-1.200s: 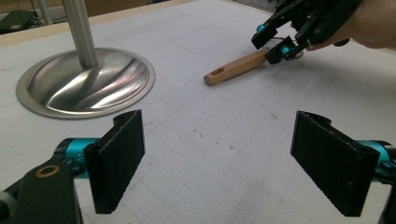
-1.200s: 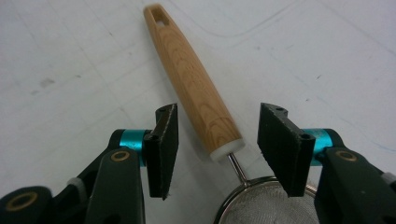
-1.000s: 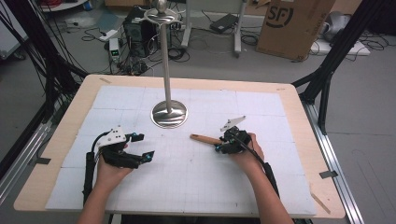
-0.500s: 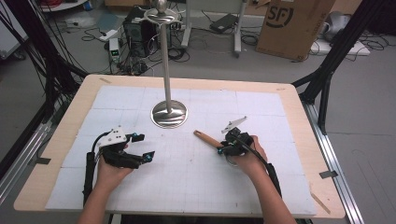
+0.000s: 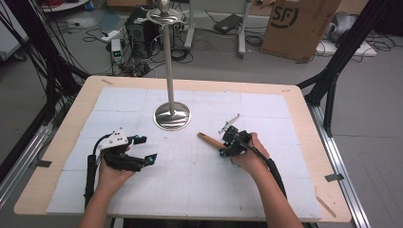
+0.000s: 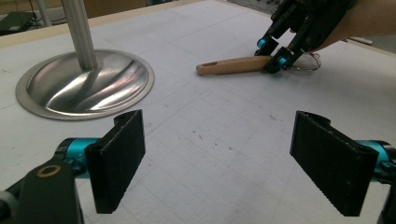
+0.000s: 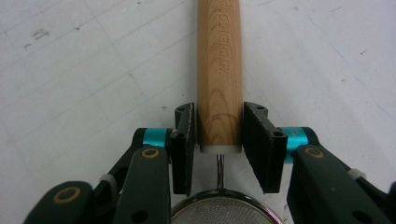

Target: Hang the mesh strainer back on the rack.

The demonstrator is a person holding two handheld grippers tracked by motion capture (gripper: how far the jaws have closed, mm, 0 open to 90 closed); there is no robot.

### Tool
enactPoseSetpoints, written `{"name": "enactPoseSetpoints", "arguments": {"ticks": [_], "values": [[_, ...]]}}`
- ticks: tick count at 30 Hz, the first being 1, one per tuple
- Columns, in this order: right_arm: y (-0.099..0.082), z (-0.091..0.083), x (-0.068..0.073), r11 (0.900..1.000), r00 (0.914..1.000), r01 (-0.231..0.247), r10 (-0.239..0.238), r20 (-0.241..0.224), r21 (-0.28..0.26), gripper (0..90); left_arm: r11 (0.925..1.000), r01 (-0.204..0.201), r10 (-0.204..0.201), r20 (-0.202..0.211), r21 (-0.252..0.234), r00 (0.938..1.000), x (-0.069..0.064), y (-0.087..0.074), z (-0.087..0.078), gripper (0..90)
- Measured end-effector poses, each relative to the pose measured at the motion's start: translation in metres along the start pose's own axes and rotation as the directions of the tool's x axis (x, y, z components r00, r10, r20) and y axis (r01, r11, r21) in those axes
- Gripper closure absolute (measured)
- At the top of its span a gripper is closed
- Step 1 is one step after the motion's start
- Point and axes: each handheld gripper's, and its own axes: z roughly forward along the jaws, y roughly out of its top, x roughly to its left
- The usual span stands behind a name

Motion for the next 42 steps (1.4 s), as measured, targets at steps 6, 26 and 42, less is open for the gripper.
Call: {"name": "enactPoseSetpoints", "arguments": {"ticks": [6, 26, 42], "values": [[0.007, 0.001, -0.002, 0.9987, 0.9997, 0.021, -0.021, -0.012, 0.046, 67.0, 1.0000, 0.002, -0.002, 0.000, 0.002, 1.0000, -0.001, 0.000, 0.001, 18.7], [0.002, -0.006, 0.001, 0.9979, 0.9991, -0.028, 0.027, -0.033, -0.058, 68.9, 1.0000, 0.005, -0.005, -0.001, -0.004, 1.0000, 0.000, 0.000, -0.001, 18.8], [-0.001, -0.041, -0.003, 0.9547, 0.9975, -0.059, 0.046, -0.053, -0.291, 68.9, 1.0000, 0.005, -0.005, 0.001, -0.006, 1.0000, 0.000, 0.000, -0.001, 18.7]]}}
